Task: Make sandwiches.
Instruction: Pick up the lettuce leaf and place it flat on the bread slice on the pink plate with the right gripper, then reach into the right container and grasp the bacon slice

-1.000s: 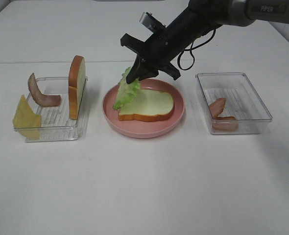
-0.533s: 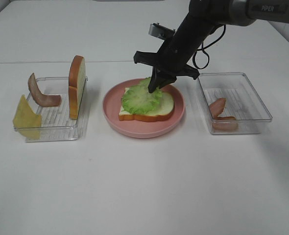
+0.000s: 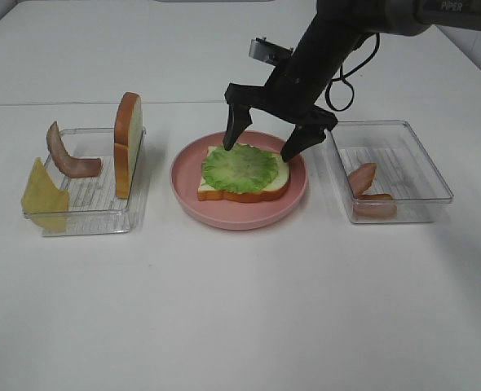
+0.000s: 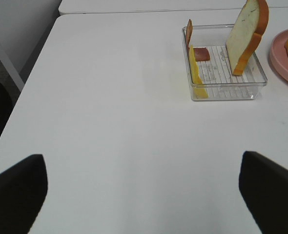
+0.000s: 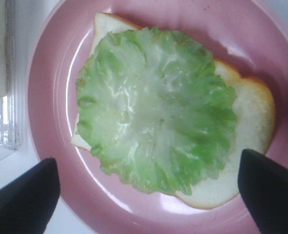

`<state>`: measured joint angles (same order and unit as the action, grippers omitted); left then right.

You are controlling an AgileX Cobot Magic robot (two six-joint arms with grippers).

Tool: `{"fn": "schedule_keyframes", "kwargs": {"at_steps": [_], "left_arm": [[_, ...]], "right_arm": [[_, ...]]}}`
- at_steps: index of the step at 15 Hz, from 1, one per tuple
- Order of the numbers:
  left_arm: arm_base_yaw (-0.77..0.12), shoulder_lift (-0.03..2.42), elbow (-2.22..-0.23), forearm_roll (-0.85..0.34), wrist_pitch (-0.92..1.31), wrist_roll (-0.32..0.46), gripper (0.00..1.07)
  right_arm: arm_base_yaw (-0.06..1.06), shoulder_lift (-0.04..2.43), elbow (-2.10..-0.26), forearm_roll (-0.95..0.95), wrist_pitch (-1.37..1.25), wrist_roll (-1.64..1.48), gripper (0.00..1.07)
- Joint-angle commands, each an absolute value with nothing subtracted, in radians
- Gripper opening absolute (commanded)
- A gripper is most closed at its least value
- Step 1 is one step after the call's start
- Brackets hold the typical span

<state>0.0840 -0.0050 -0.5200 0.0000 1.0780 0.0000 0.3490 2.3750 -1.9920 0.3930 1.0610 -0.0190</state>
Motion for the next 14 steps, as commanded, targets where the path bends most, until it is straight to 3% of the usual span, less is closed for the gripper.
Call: {"fn": "schedule_keyframes", "kwargs": {"at_steps": [1, 5, 7, 10, 14], "left_arm": [[0.081, -0.022, -0.517, 0.000, 1.075, 0.000, 1.00], [0.081, -0.022, -0.517, 0.005, 1.075, 0.000, 1.00], [0.081, -0.019, -0.517, 0.000, 1.075, 0.019, 1.00], [0.081, -0.019, -0.517, 0.000, 1.075, 0.020, 1.00], [0.081, -0.019, -0.517, 0.000, 1.075, 0.020, 1.00]], "right_arm": [[0.345, 2.303, -2.013, 0.363, 1.100, -0.028, 0.99], [0.345, 2.205, -2.017, 0.232, 1.262, 0.045, 0.99], [0.344, 2.164, -1.996, 0.067, 1.329, 0.117, 0.99], [0.328, 2.115, -1.907, 0.066, 1.329, 0.136, 0.99], [0.192, 2.060, -1.714, 0.101, 1.319, 0.132, 0.98]]}}
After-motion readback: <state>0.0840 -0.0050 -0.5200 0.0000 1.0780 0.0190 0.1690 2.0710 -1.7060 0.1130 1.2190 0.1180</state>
